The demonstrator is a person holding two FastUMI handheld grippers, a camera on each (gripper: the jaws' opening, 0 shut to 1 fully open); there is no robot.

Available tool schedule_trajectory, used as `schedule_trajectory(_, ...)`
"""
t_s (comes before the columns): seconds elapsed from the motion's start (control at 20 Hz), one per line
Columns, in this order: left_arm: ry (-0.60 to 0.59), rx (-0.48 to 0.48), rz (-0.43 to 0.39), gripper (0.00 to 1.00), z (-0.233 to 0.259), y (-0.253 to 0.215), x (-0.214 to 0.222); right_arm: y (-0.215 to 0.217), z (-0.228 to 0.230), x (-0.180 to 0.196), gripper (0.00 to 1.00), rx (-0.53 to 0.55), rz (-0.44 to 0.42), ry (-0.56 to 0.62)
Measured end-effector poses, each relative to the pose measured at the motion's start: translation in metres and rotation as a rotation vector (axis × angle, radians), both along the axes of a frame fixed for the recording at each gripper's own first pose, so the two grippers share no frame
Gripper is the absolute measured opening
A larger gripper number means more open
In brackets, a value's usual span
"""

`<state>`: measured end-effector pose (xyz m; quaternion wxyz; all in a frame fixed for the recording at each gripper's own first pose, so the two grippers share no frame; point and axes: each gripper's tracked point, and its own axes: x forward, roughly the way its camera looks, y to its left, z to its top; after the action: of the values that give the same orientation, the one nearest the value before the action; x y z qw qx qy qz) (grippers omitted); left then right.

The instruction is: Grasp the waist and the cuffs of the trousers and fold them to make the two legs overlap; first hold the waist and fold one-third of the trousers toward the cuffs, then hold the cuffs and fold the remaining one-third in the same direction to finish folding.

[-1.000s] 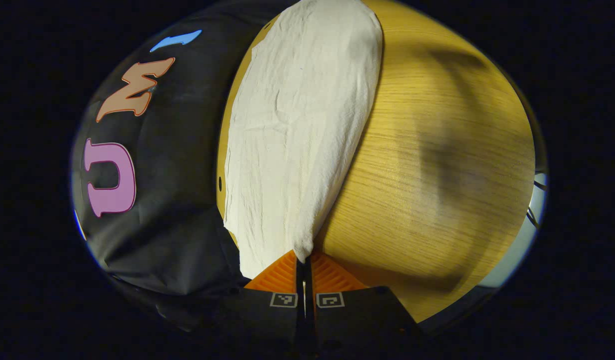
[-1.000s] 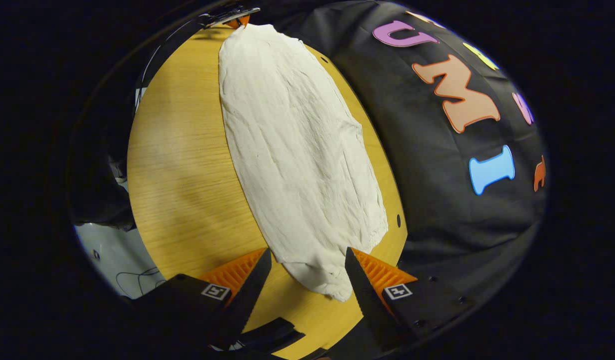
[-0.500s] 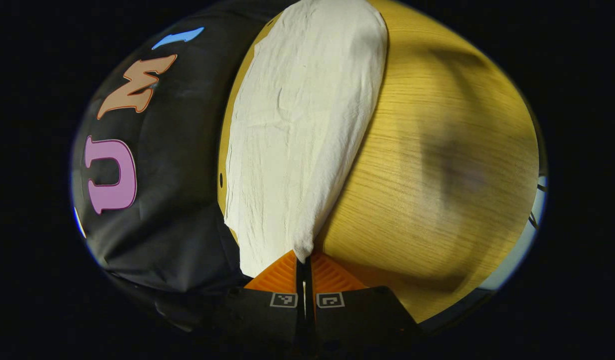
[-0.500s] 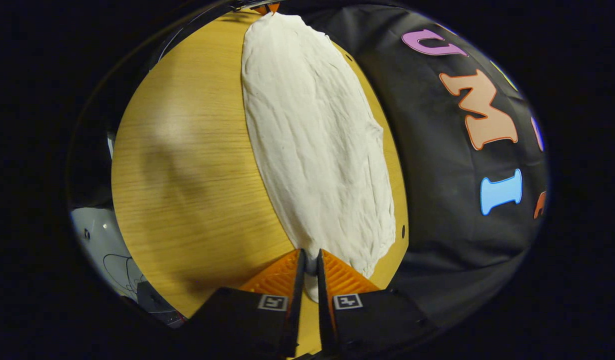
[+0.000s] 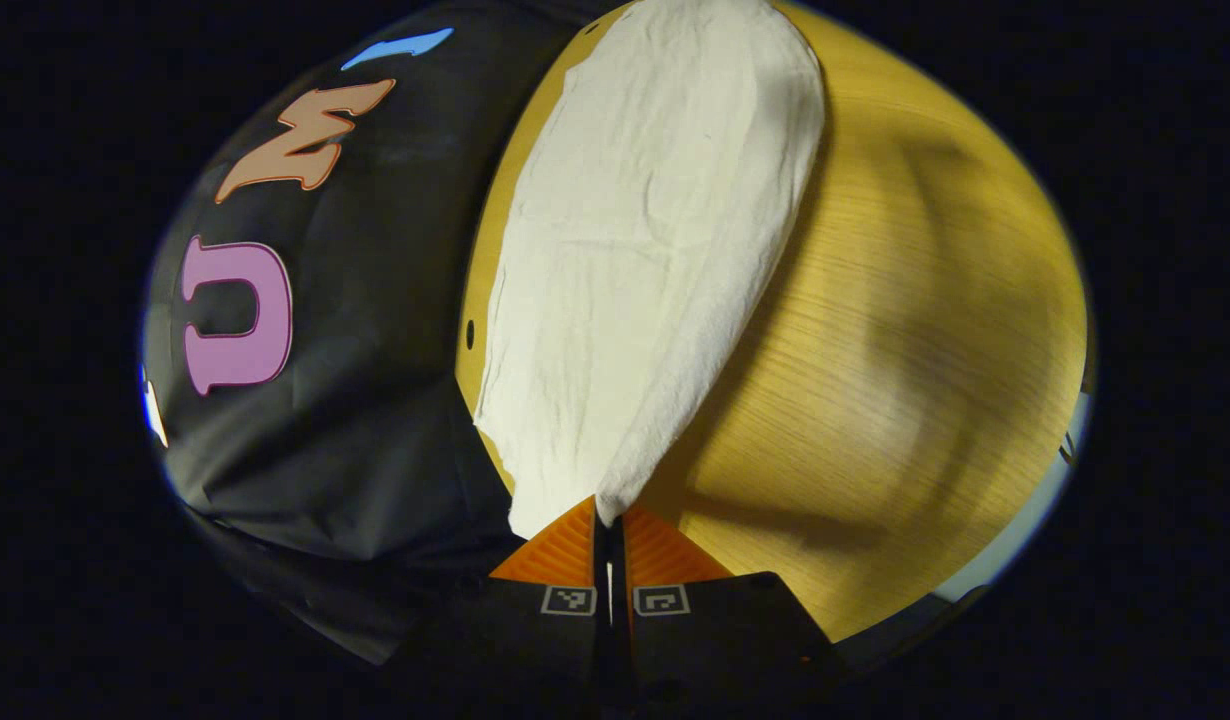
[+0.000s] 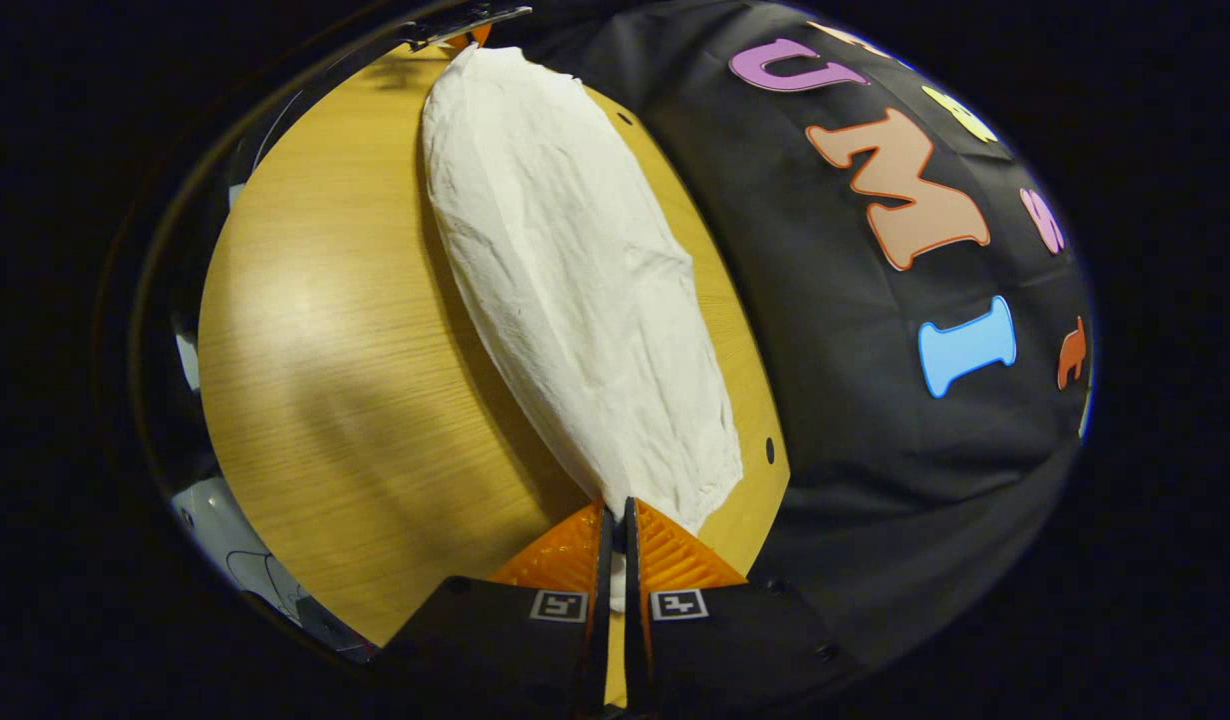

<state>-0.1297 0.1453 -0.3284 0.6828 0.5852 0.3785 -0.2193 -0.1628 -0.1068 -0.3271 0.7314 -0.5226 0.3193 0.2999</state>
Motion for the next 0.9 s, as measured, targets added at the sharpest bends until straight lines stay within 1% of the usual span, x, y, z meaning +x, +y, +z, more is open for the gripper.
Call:
schedule_trajectory(0.15,-0.058,0.005,0.061,0.0,0.022,0.002,0.02,0.003,0.013,0.021,0.09,0.045,-0.024,-0.038)
schedule_trajectory(0.35,-0.142,0.001,0.083,0.0,0.048,-0.002,0.056,0.007,0.029,0.055,0.09,0.087,-0.067,-0.085)
schedule_trajectory(0.55,-0.205,-0.052,0.107,0.0,0.067,-0.003,0.095,0.017,0.04,0.094,0.09,0.103,-0.132,-0.141)
schedule_trajectory(0.6,-0.216,-0.062,0.106,0.0,0.069,-0.005,0.106,0.02,0.043,0.103,0.12,0.099,-0.15,-0.154)
schedule_trajectory(0.7,-0.244,-0.093,0.111,0.0,0.075,-0.008,0.129,0.03,0.046,0.123,0.06,0.109,-0.173,-0.182)
schedule_trajectory(0.75,-0.256,-0.112,0.119,0.0,0.075,-0.008,0.14,0.033,0.046,0.132,0.09,0.107,-0.182,-0.19)
schedule_trajectory(0.9,-0.282,-0.169,0.144,0.0,0.076,-0.012,0.167,0.043,0.043,0.161,0.09,0.109,-0.21,-0.211)
